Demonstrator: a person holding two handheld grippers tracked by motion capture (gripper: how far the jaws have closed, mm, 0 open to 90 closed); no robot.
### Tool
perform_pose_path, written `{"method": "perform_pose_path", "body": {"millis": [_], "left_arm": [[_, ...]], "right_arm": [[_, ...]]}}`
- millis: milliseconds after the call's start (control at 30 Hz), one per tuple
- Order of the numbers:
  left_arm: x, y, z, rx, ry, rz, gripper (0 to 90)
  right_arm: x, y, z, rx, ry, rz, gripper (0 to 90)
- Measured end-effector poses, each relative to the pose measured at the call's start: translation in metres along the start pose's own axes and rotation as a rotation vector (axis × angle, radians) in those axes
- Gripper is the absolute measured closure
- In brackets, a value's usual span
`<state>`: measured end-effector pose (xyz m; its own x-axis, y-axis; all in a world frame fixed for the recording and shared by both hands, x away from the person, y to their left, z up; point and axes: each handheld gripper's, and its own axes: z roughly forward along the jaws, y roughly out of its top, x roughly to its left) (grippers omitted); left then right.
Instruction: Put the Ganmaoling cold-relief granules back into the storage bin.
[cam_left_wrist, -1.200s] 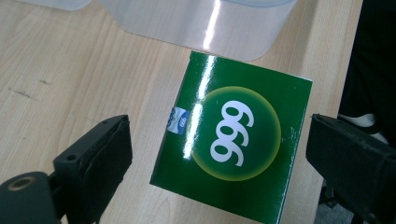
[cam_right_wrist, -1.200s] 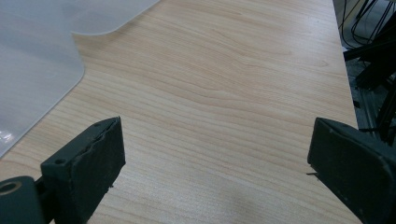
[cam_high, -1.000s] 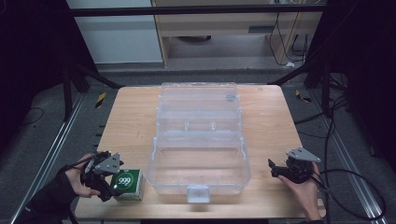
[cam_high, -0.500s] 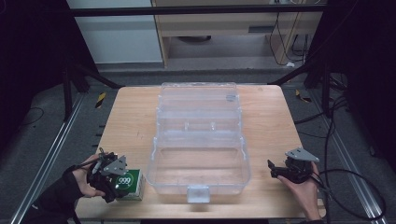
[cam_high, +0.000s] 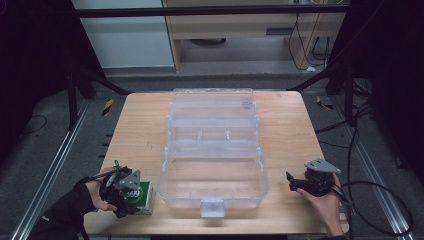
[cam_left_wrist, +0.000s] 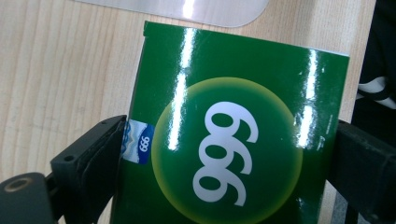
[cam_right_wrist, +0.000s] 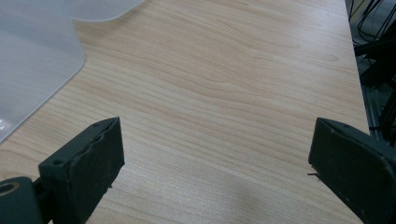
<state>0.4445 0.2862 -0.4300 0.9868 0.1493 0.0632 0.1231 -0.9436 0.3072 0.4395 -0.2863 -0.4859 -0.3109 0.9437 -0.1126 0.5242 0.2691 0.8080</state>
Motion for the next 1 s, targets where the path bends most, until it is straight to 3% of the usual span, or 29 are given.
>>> {"method": "perform_pose_path", "body": {"millis": [333, 467, 700, 833, 1000], "left_arm": [[0.002, 0.003, 0.009, 0.028, -0.029, 0.013, 7.1], [0.003, 0.003, 0.007, 0.023, -0.038, 0.003, 11.5], [0.001, 0.0, 0.003, 0.016, -0.028, -0.009, 14.4], [0.001, -0.003, -0.004, -0.013, -0.025, -0.035, 14.6], [0.0, -0.001, -0.02, -0.025, -0.012, -0.038, 14.7]], "right_arm": [[0.001, 0.0, 0.001, 0.012, -0.001, -0.006, 3.8], [0.0, 0.0, 0.001, 0.011, -0.002, -0.012, 3.8], [0.001, 0.0, 0.002, 0.016, -0.002, -0.011, 3.9], [0.001, -0.001, 0.002, 0.018, -0.001, -0.008, 3.9], [0.001, -0.001, 0.002, 0.018, -0.001, -0.011, 3.9]]}}
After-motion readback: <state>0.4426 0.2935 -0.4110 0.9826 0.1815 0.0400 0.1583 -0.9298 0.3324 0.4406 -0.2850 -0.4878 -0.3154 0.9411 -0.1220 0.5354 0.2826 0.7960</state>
